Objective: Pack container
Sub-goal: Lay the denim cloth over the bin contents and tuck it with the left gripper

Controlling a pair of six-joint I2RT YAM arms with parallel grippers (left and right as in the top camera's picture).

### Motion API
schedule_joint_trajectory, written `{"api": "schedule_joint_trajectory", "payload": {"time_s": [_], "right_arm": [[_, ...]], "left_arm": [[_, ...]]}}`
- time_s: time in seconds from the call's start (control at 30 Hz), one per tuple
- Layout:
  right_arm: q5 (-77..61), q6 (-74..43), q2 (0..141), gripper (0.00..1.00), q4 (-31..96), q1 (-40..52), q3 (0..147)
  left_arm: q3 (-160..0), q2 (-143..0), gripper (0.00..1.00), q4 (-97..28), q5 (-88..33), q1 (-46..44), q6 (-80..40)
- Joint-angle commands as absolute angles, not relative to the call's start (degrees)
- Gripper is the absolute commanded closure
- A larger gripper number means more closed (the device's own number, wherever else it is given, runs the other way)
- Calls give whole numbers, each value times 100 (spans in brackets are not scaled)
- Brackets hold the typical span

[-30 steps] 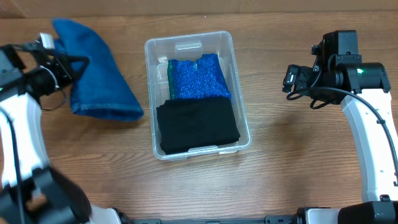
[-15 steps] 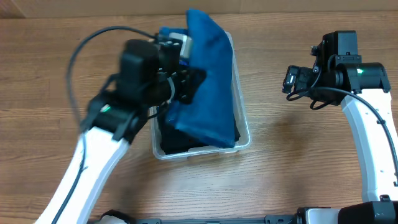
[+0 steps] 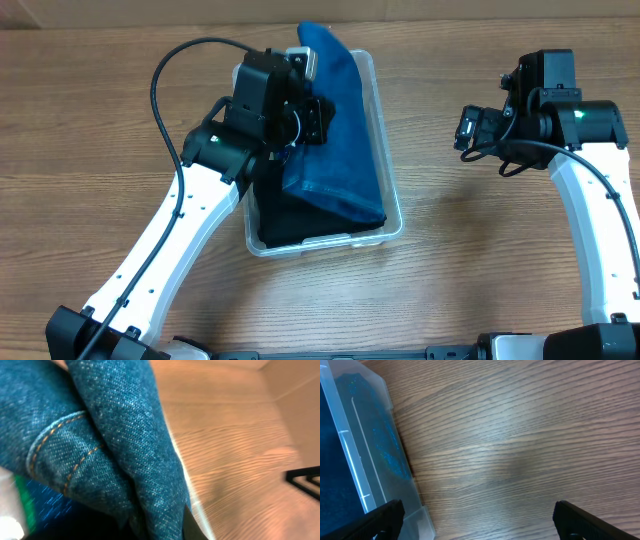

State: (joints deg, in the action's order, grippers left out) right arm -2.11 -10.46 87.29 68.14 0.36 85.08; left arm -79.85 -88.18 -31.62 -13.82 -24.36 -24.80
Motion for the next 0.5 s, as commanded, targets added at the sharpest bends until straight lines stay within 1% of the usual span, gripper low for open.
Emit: {"api": "schedule_joint_trajectory", "payload": {"time_s": [0.0, 0.03, 0.1, 0.2, 0.37, 0.43, 0.47], "right_arm": [[-161, -1050, 8698, 0, 6783, 25, 8552], [-161, -1050, 8698, 0, 6781, 25, 8552], [-161, -1050, 8698, 0, 6785, 25, 8552], [-158, -1050, 8698, 0, 6814, 25, 8552], [-158, -1048, 8698, 0, 6827, 25, 8552], [-158, -1048, 8698, 0, 6827, 25, 8552], [-158, -1048, 8698, 0, 6827, 25, 8552]], "left_arm": [[-8171, -8855, 96, -3734, -493, -2416, -2246], [-8171, -9021, 96, -3830, -526, -2366, -1964], [-8171, -9288, 96, -3743, -1020, -2290, -1564], [-8171, -9649, 96, -3468, -1605, -2209, -1476], [-8171, -9979, 95, -3503, -1566, -2132, -1494], [-8182, -9883, 92, -3771, -1236, -1975, -1498], [-8204, -9800, 94, -3922, -1015, -1885, -1500]]}}
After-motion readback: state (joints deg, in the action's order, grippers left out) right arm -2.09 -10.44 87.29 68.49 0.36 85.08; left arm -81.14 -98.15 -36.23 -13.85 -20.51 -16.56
